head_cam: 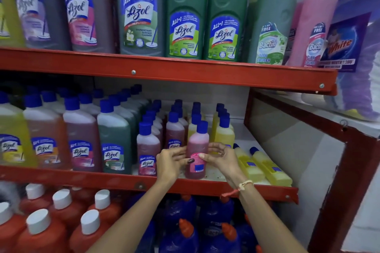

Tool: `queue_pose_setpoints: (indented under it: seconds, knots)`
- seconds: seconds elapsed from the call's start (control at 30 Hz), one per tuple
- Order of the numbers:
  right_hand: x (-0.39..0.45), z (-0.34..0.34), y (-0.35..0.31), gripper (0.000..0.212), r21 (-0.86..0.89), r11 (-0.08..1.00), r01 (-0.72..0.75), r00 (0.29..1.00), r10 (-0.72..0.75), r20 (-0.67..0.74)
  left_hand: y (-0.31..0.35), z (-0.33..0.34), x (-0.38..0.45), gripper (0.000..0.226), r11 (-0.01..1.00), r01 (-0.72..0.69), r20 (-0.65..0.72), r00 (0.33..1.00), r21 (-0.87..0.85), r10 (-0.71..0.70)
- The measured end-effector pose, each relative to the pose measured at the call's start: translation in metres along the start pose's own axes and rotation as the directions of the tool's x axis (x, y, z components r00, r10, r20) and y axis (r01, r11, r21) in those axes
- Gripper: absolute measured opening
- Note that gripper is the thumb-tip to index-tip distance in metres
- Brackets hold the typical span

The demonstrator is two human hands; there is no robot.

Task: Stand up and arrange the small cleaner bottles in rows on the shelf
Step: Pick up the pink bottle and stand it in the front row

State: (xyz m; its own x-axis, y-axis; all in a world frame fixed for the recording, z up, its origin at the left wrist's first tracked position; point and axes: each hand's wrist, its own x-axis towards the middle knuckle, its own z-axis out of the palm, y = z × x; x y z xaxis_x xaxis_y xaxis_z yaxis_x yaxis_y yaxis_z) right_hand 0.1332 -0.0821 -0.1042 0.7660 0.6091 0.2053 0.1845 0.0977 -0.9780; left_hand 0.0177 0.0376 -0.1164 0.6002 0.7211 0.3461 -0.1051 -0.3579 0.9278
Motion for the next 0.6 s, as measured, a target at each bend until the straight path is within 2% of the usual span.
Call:
queue_pose_setpoints:
  seconds: [0.13, 0.23, 0.3, 0.37, 0.47, 0.6]
  knots:
    - [-0.003, 0.002, 0.006, 0.043, -0.054, 0.998, 0.024, 1.000, -0.025, -0.012, -0.003, -0.003, -0.005, 0.048, 0.997, -0.059, 0.020, 0.998, 0.051, 0.058]
    - [-0.010, 0.005, 0.013, 0.047, -0.078, 0.996, 0.041, 0.998, -0.045, -0.043, -0.006, -0.003, -0.010, 0.040, 0.998, -0.066, 0.044, 0.997, 0.019, 0.066]
    - [-0.015, 0.009, 0.017, 0.044, -0.062, 0.998, 0.027, 0.994, -0.033, -0.108, -0.010, -0.003, -0.012, 0.028, 1.000, -0.005, 0.045, 0.999, -0.030, 0.007]
    - [-0.020, 0.013, 0.022, 0.043, -0.097, 0.995, 0.000, 0.982, -0.019, -0.186, -0.014, -0.002, -0.013, 0.025, 0.993, 0.089, 0.050, 0.995, -0.083, -0.085]
    - [-0.028, 0.021, 0.026, 0.050, -0.305, 0.952, 0.006, 0.971, -0.078, -0.225, -0.010, -0.001, -0.012, 0.027, 0.979, 0.171, 0.017, 0.985, -0.111, -0.170]
    - [-0.034, 0.040, 0.029, 0.066, -0.540, 0.840, 0.051, 0.964, -0.183, -0.193, -0.008, -0.003, -0.013, 0.034, 0.961, 0.231, -0.040, 0.970, -0.149, -0.239]
